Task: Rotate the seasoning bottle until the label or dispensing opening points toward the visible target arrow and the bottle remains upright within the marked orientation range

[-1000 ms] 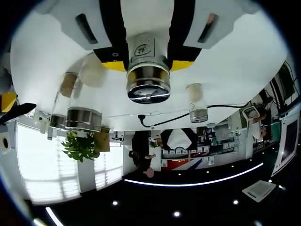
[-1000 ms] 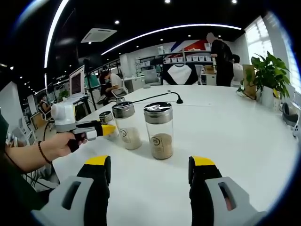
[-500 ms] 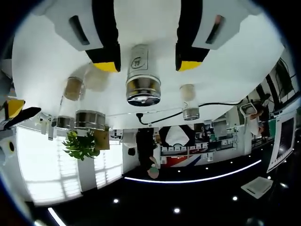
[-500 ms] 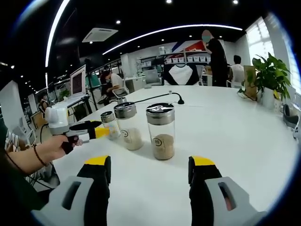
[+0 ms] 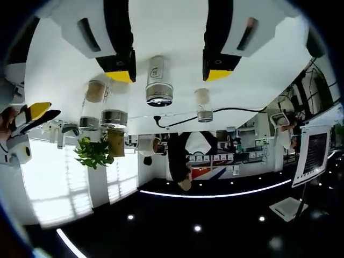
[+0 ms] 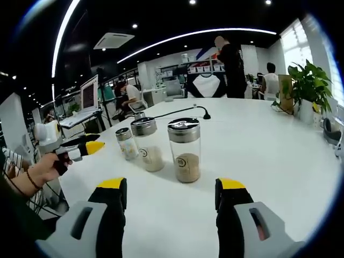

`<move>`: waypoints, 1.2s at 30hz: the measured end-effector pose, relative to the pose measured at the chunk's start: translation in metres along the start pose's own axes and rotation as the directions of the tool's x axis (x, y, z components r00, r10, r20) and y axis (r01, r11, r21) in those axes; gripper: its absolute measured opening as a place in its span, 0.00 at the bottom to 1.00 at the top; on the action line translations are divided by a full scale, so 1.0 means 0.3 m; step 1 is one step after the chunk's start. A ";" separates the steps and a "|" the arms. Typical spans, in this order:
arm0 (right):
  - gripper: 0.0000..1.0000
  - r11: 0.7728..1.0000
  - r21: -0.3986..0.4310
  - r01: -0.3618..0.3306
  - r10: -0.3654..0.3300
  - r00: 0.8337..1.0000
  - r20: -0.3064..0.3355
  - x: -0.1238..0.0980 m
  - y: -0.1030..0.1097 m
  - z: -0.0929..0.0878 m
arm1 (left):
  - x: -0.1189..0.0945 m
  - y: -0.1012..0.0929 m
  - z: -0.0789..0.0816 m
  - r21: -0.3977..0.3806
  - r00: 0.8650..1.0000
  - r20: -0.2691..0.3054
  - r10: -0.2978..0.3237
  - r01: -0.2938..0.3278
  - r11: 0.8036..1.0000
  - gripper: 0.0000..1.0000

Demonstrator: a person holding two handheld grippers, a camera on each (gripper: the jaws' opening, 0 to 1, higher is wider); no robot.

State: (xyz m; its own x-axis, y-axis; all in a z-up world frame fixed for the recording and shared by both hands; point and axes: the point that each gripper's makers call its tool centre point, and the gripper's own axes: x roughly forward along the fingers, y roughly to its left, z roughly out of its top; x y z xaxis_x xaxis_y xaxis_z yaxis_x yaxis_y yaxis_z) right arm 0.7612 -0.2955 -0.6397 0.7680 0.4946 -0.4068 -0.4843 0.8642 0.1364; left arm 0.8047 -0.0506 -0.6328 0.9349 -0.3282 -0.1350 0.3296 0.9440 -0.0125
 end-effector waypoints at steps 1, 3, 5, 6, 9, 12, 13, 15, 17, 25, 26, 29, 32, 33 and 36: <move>0.67 1.000 -0.002 0.000 0.000 1.000 -0.001 0.000 0.001 0.000 | -0.012 0.004 0.002 0.013 1.000 -0.001 0.006 -0.006 1.000 0.52; 0.67 1.000 0.000 0.000 0.000 1.000 0.000 0.000 0.001 0.001 | -0.028 0.012 0.002 0.012 1.000 0.002 0.011 -0.011 1.000 0.52; 0.67 1.000 0.000 -0.002 0.002 1.000 0.001 0.000 0.003 0.003 | -0.048 0.024 0.006 -0.079 1.000 0.021 0.013 -0.011 0.997 0.52; 0.67 1.000 -0.001 -0.001 0.001 1.000 0.001 0.001 0.004 0.004 | -0.053 0.032 0.004 -0.068 1.000 0.018 0.017 -0.016 0.998 0.52; 0.67 1.000 -0.001 -0.005 0.005 1.000 0.002 0.002 0.007 0.005 | -0.070 0.051 -0.002 -0.022 0.999 -0.003 0.040 -0.040 0.999 0.52; 0.67 1.000 -0.007 -0.011 0.011 1.000 -0.001 0.007 0.013 0.005 | -0.086 0.068 0.006 -0.060 0.999 0.011 0.045 -0.044 0.997 0.52; 0.67 1.000 -0.007 -0.013 0.013 1.000 -0.001 0.009 0.014 0.006 | -0.087 0.071 0.006 -0.057 0.999 0.009 0.050 -0.050 0.997 0.52; 0.67 1.000 0.004 -0.010 0.010 1.000 0.003 0.012 0.013 0.011 | -0.090 0.081 0.000 -0.026 0.998 -0.009 0.067 -0.067 0.997 0.52; 0.66 1.000 -0.001 -0.011 0.011 1.000 0.003 0.013 0.014 0.015 | -0.082 0.089 -0.001 -0.015 0.997 -0.006 0.073 -0.073 0.997 0.52; 0.66 1.000 -0.001 -0.003 0.003 1.000 -0.007 0.013 0.004 0.007 | -0.053 0.101 0.001 -0.041 0.997 -0.013 0.072 -0.072 0.997 0.51; 0.66 1.000 0.000 -0.001 0.001 1.000 -0.009 0.012 0.002 0.005 | -0.049 0.102 0.002 -0.043 0.997 -0.013 0.071 -0.072 0.997 0.51; 0.66 1.000 -0.015 0.000 -0.001 1.000 -0.014 0.010 0.002 0.002 | -0.034 0.110 0.012 -0.049 0.998 -0.008 0.066 -0.066 0.997 0.51; 0.66 0.999 -0.053 0.006 -0.007 1.000 -0.023 0.007 0.006 0.002 | -0.014 0.116 0.034 -0.036 0.998 0.004 0.057 -0.057 0.998 0.51; 0.66 0.999 -0.052 0.006 -0.007 1.000 -0.022 0.007 0.005 0.004 | -0.008 0.123 0.038 -0.027 0.998 0.002 0.061 -0.061 0.998 0.51; 0.66 0.999 -0.036 0.004 -0.005 1.000 -0.013 0.008 0.004 0.010 | 0.023 0.151 0.055 -0.036 0.998 0.012 0.068 -0.067 0.997 0.51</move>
State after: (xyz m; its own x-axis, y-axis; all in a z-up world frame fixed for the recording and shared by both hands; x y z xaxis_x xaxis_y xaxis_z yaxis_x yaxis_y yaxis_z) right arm 0.7637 -0.2931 -0.6378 0.7646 0.4893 -0.4195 -0.4959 0.8624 0.1022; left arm 0.8281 -0.0106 -0.6180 0.9566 -0.2641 -0.1233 0.2612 0.9645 -0.0391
